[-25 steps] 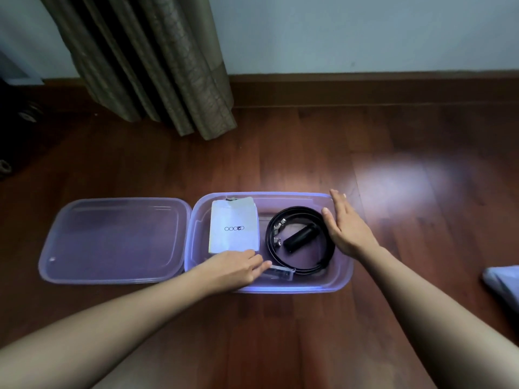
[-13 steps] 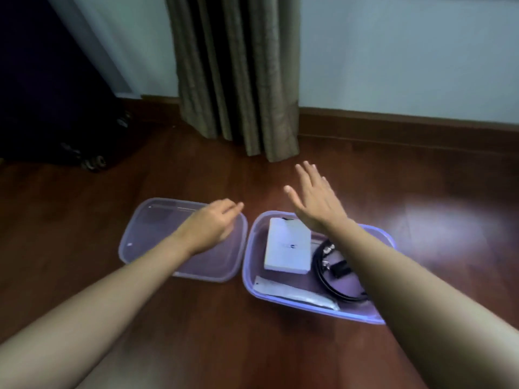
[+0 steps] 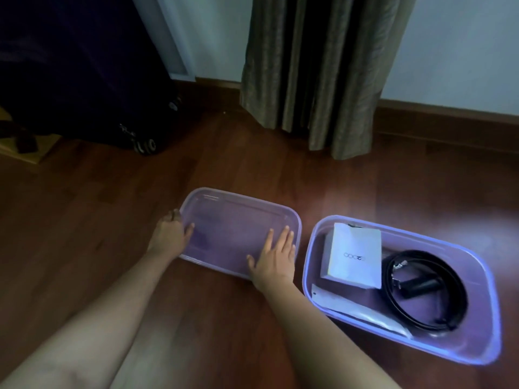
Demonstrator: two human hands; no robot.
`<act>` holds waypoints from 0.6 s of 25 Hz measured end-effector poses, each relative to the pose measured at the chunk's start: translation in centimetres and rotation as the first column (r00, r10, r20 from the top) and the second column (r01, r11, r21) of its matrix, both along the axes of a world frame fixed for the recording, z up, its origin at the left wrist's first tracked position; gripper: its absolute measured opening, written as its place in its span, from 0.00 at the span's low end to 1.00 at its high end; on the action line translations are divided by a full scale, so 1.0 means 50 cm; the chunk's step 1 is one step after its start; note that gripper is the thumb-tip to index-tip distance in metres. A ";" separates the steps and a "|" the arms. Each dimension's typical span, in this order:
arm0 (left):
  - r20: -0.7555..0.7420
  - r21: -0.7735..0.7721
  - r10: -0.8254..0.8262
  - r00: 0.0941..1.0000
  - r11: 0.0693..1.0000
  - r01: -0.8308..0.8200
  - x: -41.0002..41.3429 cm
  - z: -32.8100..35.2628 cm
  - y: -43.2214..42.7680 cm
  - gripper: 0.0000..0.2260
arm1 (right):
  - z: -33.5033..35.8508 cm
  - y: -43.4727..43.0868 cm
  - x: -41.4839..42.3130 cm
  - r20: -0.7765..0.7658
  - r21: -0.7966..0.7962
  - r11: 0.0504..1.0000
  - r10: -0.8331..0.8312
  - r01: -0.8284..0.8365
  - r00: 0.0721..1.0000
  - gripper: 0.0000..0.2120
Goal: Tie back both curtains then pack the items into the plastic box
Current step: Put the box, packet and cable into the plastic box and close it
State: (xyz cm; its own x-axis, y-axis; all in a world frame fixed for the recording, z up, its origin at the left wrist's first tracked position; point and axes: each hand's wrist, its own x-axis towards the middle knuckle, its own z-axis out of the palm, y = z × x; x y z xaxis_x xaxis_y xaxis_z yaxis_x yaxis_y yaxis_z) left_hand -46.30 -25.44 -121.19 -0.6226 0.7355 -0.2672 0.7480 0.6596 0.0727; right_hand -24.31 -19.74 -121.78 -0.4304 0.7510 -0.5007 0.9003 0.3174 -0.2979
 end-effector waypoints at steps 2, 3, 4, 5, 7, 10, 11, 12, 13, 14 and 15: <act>0.062 -0.071 0.066 0.996 0.996 -0.062 -0.014 -0.028 0.002 0.29 | -0.016 0.010 0.000 0.063 0.011 1.000 0.015 -0.016 0.998 0.38; 0.103 -0.103 0.089 0.991 0.992 -0.079 -0.023 -0.045 0.005 0.30 | -0.025 0.015 0.003 0.084 0.015 1.000 0.014 -0.016 0.996 0.38; 0.138 -0.124 0.108 0.984 0.988 -0.091 -0.029 -0.059 0.009 0.31 | -0.033 0.019 0.006 0.097 0.009 1.000 0.010 -0.010 0.995 0.38; 0.163 -0.132 0.128 0.978 0.985 -0.107 -0.035 -0.073 0.013 0.32 | -0.040 0.021 0.008 0.103 -0.010 1.000 0.004 -0.003 0.995 0.38; 0.180 -0.121 0.176 0.968 0.980 -0.156 -0.042 -0.094 0.020 0.35 | -0.049 0.023 0.012 0.082 -0.073 0.997 -0.002 0.008 0.997 0.38; 0.183 -0.082 0.221 0.958 0.975 -0.209 -0.056 -0.106 0.025 0.37 | -0.046 0.026 0.004 -0.062 -0.117 0.991 -0.064 0.057 0.996 0.39; 0.180 -0.080 0.229 0.957 0.973 -0.218 -0.067 -0.107 0.022 0.37 | -0.043 0.028 -0.001 -0.116 -0.117 0.988 -0.111 0.097 0.987 0.39; 0.167 -0.084 0.234 0.958 0.971 -0.222 -0.079 -0.105 0.017 0.36 | -0.039 0.027 -0.008 -0.162 -0.123 0.981 -0.168 0.149 0.972 0.40; 0.151 -0.092 0.231 0.961 0.971 -0.219 -0.092 -0.100 0.010 0.34 | -0.032 0.026 -0.015 -0.198 -0.132 0.970 -0.228 0.205 0.953 0.40; 0.135 -0.090 0.228 0.964 0.972 -0.217 -0.104 -0.091 0.002 0.33 | -0.025 0.024 -0.023 -0.226 -0.142 0.957 -0.280 0.253 0.933 0.40; 0.124 -0.073 0.229 0.965 0.972 -0.222 -0.117 -0.080 -0.006 0.31 | -0.016 0.023 -0.033 -0.253 -0.150 0.946 -0.319 0.288 0.913 0.41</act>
